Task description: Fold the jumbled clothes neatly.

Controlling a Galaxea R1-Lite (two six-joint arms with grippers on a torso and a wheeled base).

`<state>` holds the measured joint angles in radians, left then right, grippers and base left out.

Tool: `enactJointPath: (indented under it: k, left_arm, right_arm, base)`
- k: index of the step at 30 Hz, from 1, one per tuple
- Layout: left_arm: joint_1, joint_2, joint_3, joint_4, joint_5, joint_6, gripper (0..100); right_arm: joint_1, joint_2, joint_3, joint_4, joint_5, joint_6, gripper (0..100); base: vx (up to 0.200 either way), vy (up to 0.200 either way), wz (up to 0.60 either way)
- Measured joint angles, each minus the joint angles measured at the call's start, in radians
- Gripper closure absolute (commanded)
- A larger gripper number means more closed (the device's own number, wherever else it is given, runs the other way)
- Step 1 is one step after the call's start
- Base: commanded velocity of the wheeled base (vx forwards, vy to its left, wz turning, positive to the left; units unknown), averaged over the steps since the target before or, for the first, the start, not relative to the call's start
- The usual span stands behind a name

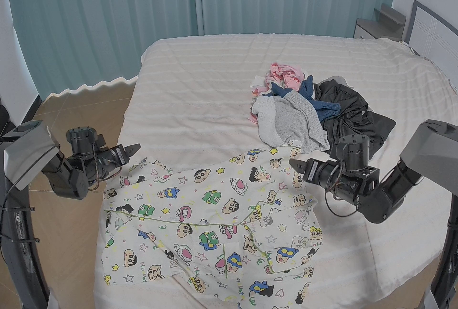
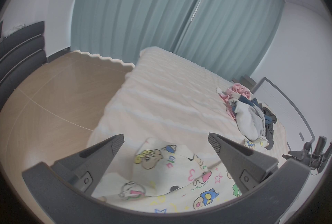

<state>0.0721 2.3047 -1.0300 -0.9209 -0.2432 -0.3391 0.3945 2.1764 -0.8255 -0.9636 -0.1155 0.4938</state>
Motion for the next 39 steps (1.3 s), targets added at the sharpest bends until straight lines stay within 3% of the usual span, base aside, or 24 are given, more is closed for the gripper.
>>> enactJointPath:
  k: [11, 20, 21, 31, 39]
  left_arm:
    - [-0.092, 0.144, -0.101, 0.033, -0.031, 0.067, 0]
    - [-0.113, 0.193, -0.171, 0.032, 0.016, 0.078, 0]
    - [-0.114, 0.196, -0.178, 0.032, 0.020, 0.079, 100]
    - [-0.117, 0.219, -0.215, 0.036, 0.043, 0.094, 100]
    - [-0.116, 0.222, -0.273, 0.029, 0.113, 0.099, 100]
  right_arm:
    - [0.060, -0.163, 0.254, -0.130, -0.005, 0.048, 0]
    - [0.086, -0.174, 0.319, -0.174, -0.003, 0.059, 0]
    - [0.089, -0.174, 0.321, -0.174, -0.003, 0.059, 0]
    - [0.107, -0.179, 0.324, -0.175, -0.004, 0.060, 0]
    - [0.110, -0.181, 0.332, -0.176, -0.004, 0.077, 0]
  base:
    - [0.000, 0.000, 0.00]
    - [0.000, 0.000, 0.00]
    - [0.000, 0.000, 0.00]
    - [0.000, 0.000, 0.00]
    - [0.000, 0.000, 0.00]
